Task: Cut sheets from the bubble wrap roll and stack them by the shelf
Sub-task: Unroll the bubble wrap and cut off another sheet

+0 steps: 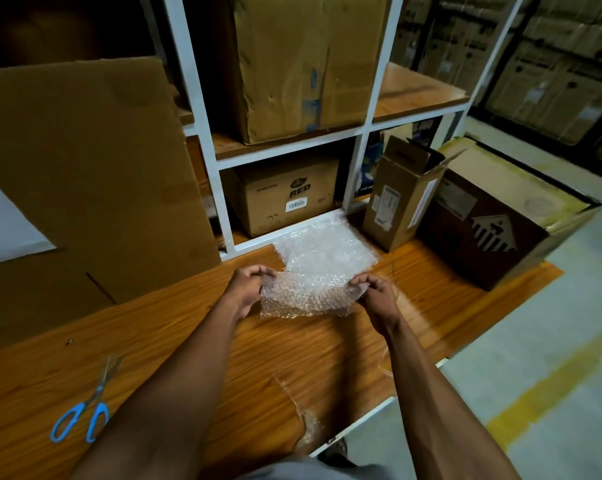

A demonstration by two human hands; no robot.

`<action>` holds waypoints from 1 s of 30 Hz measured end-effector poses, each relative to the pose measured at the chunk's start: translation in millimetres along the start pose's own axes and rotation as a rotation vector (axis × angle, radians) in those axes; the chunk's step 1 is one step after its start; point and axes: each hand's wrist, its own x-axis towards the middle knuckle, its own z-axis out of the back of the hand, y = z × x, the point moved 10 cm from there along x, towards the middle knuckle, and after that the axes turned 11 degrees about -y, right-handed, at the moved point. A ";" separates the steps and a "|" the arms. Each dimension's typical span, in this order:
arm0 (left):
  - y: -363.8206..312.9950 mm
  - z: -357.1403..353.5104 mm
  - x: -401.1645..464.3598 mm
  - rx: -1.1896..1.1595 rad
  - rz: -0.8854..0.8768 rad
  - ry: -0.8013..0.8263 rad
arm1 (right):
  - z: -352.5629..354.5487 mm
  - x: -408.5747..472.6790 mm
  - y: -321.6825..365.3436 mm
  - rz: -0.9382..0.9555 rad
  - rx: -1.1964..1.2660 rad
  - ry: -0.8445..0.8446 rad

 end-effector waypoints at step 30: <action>-15.8 -35.9 66.7 0.126 -0.079 0.008 | 12.9 73.4 -11.7 -0.105 -0.033 -0.046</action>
